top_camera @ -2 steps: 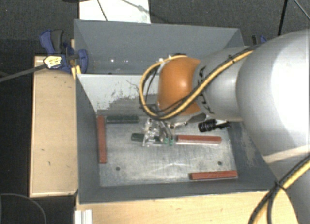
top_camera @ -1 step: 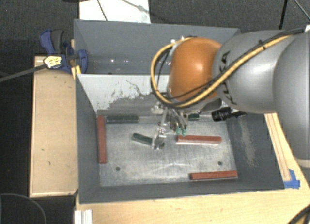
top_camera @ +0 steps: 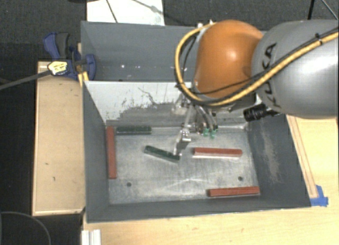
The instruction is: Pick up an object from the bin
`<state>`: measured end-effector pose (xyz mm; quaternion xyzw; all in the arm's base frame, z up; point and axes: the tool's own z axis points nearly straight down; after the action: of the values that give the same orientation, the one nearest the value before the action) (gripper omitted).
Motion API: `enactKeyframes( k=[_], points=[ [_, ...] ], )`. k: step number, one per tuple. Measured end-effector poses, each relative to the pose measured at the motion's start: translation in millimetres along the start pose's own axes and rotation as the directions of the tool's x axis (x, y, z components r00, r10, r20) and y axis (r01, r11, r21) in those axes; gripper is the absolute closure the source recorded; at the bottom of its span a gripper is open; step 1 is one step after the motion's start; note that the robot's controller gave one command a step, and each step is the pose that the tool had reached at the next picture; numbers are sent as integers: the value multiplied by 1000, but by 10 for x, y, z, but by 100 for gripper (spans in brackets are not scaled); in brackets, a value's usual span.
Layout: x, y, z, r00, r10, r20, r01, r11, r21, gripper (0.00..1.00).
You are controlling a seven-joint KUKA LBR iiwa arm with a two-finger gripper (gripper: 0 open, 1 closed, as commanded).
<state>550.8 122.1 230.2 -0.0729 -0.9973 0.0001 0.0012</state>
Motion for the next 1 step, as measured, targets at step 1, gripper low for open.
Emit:
enactKeyframes(
  k=[1],
  points=[
    [-64, 28, 257, 999, -52, 16, 52, 999, -4, 0]
  ],
)
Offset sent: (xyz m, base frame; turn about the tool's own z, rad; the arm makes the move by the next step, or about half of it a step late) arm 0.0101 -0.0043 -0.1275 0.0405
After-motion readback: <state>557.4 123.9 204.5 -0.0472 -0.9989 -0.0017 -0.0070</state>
